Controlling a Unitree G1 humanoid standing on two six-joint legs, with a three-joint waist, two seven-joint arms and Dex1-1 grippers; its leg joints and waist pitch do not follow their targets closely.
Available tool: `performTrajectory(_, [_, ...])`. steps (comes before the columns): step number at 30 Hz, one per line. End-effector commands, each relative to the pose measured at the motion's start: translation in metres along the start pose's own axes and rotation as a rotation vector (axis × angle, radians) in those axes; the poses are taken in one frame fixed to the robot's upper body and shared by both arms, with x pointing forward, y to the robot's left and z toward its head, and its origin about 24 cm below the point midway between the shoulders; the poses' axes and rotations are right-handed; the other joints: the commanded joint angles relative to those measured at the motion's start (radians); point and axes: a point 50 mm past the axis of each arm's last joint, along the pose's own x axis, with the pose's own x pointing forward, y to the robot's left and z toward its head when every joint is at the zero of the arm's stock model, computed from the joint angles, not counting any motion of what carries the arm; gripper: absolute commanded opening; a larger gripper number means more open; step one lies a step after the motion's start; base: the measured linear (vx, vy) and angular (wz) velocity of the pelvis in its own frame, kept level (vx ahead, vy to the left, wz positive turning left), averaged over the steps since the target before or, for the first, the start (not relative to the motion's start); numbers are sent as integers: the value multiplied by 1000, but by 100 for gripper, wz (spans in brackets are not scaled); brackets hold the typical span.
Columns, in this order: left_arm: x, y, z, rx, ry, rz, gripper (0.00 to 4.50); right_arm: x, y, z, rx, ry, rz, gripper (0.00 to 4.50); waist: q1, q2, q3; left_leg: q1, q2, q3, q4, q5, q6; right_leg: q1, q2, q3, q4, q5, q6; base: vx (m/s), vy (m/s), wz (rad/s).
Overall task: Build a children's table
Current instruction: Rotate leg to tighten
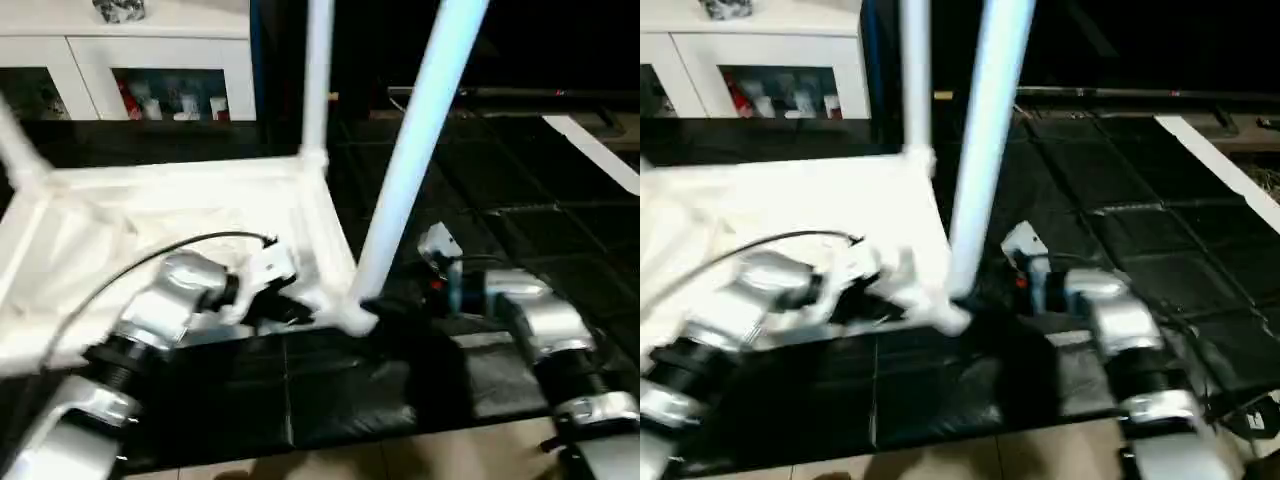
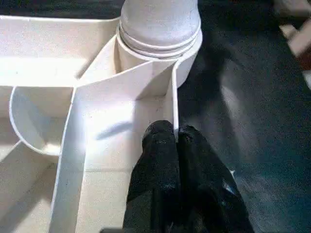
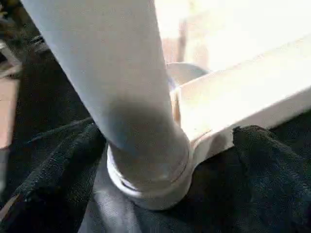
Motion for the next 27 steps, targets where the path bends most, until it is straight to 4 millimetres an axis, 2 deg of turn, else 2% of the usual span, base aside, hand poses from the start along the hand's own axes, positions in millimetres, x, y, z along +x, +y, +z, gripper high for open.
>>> performTrajectory(1, [10, -6, 5, 59, 39, -116, 0, 0, 0, 10, -46, 2, 50, 446, -2, 10, -65, 4, 16, 7, -68, -181, 39, 61, -53, 51, -66, -198, -218, 0, 0, 0])
performTrajectory(4, [10, -8, 4, 73, 54, -143, 0, 2, 3, 11, -52, 3, 96, 412, 5, 10, -65, 5, 17, 7, -67, -180, 33, 60, -53, 51, -64, -193, -221, 0, 0, 0])
performTrajectory(5, [10, -8, 4, 79, 58, -148, 0, 3, 4, 11, -51, 4, 111, 409, 9, 4, -66, 5, 17, 7, -67, -175, 35, 61, -54, 51, -62, -193, -221, 0, 0, 0])
performTrajectory(13, [14, -9, 4, 101, 56, -166, 0, 17, 11, 9, -55, 27, 219, 332, 13, 4, -66, 3, 17, 6, -68, -170, 29, 60, -55, 51, -64, -212, -209, 0, 0, 0])
performTrajectory(15, [14, -9, 4, 103, 52, -165, 0, 19, 11, 10, -51, 24, 229, 325, 14, 3, -66, 4, 17, 6, -68, -169, 26, 60, -55, 51, -63, -211, -210, 0, 0, 0])
performTrajectory(17, [15, -9, 5, 105, 48, -164, 0, 20, 11, 10, -47, 21, 238, 294, 14, 2, -67, 3, 17, 6, -68, -164, 26, 61, -55, 51, -62, -203, -208, 0, 0, 0])
performTrajectory(19, [15, -9, 5, 106, 47, -163, 0, 20, 11, 10, -42, 20, 247, 288, 14, 0, -67, 1, 17, 6, -68, -162, 28, 62, -55, 51, -62, -204, -206, 0, 0, 0])
performTrajectory(20, [14, -8, 5, 105, 46, -161, 0, 20, 12, 10, -39, 20, 253, 285, 15, 3, -67, 2, 16, 6, -67, -163, 29, 61, -56, 51, -62, -210, -204, 0, 0, 0])
performTrajectory(24, [14, -8, 4, 105, 44, -156, 0, 20, 12, 10, -36, 19, 260, 245, 16, 1, -67, 2, 17, 6, -67, -157, 28, 61, -55, 51, -62, -206, -202, 0, 0, 0])
performTrajectory(27, [14, -7, 4, 102, 41, -149, 0, 20, 12, 10, -32, 19, 264, 240, 16, 0, -66, 2, 16, 6, -68, -162, 28, 61, -55, 51, -63, -213, -201, 0, 0, 0])
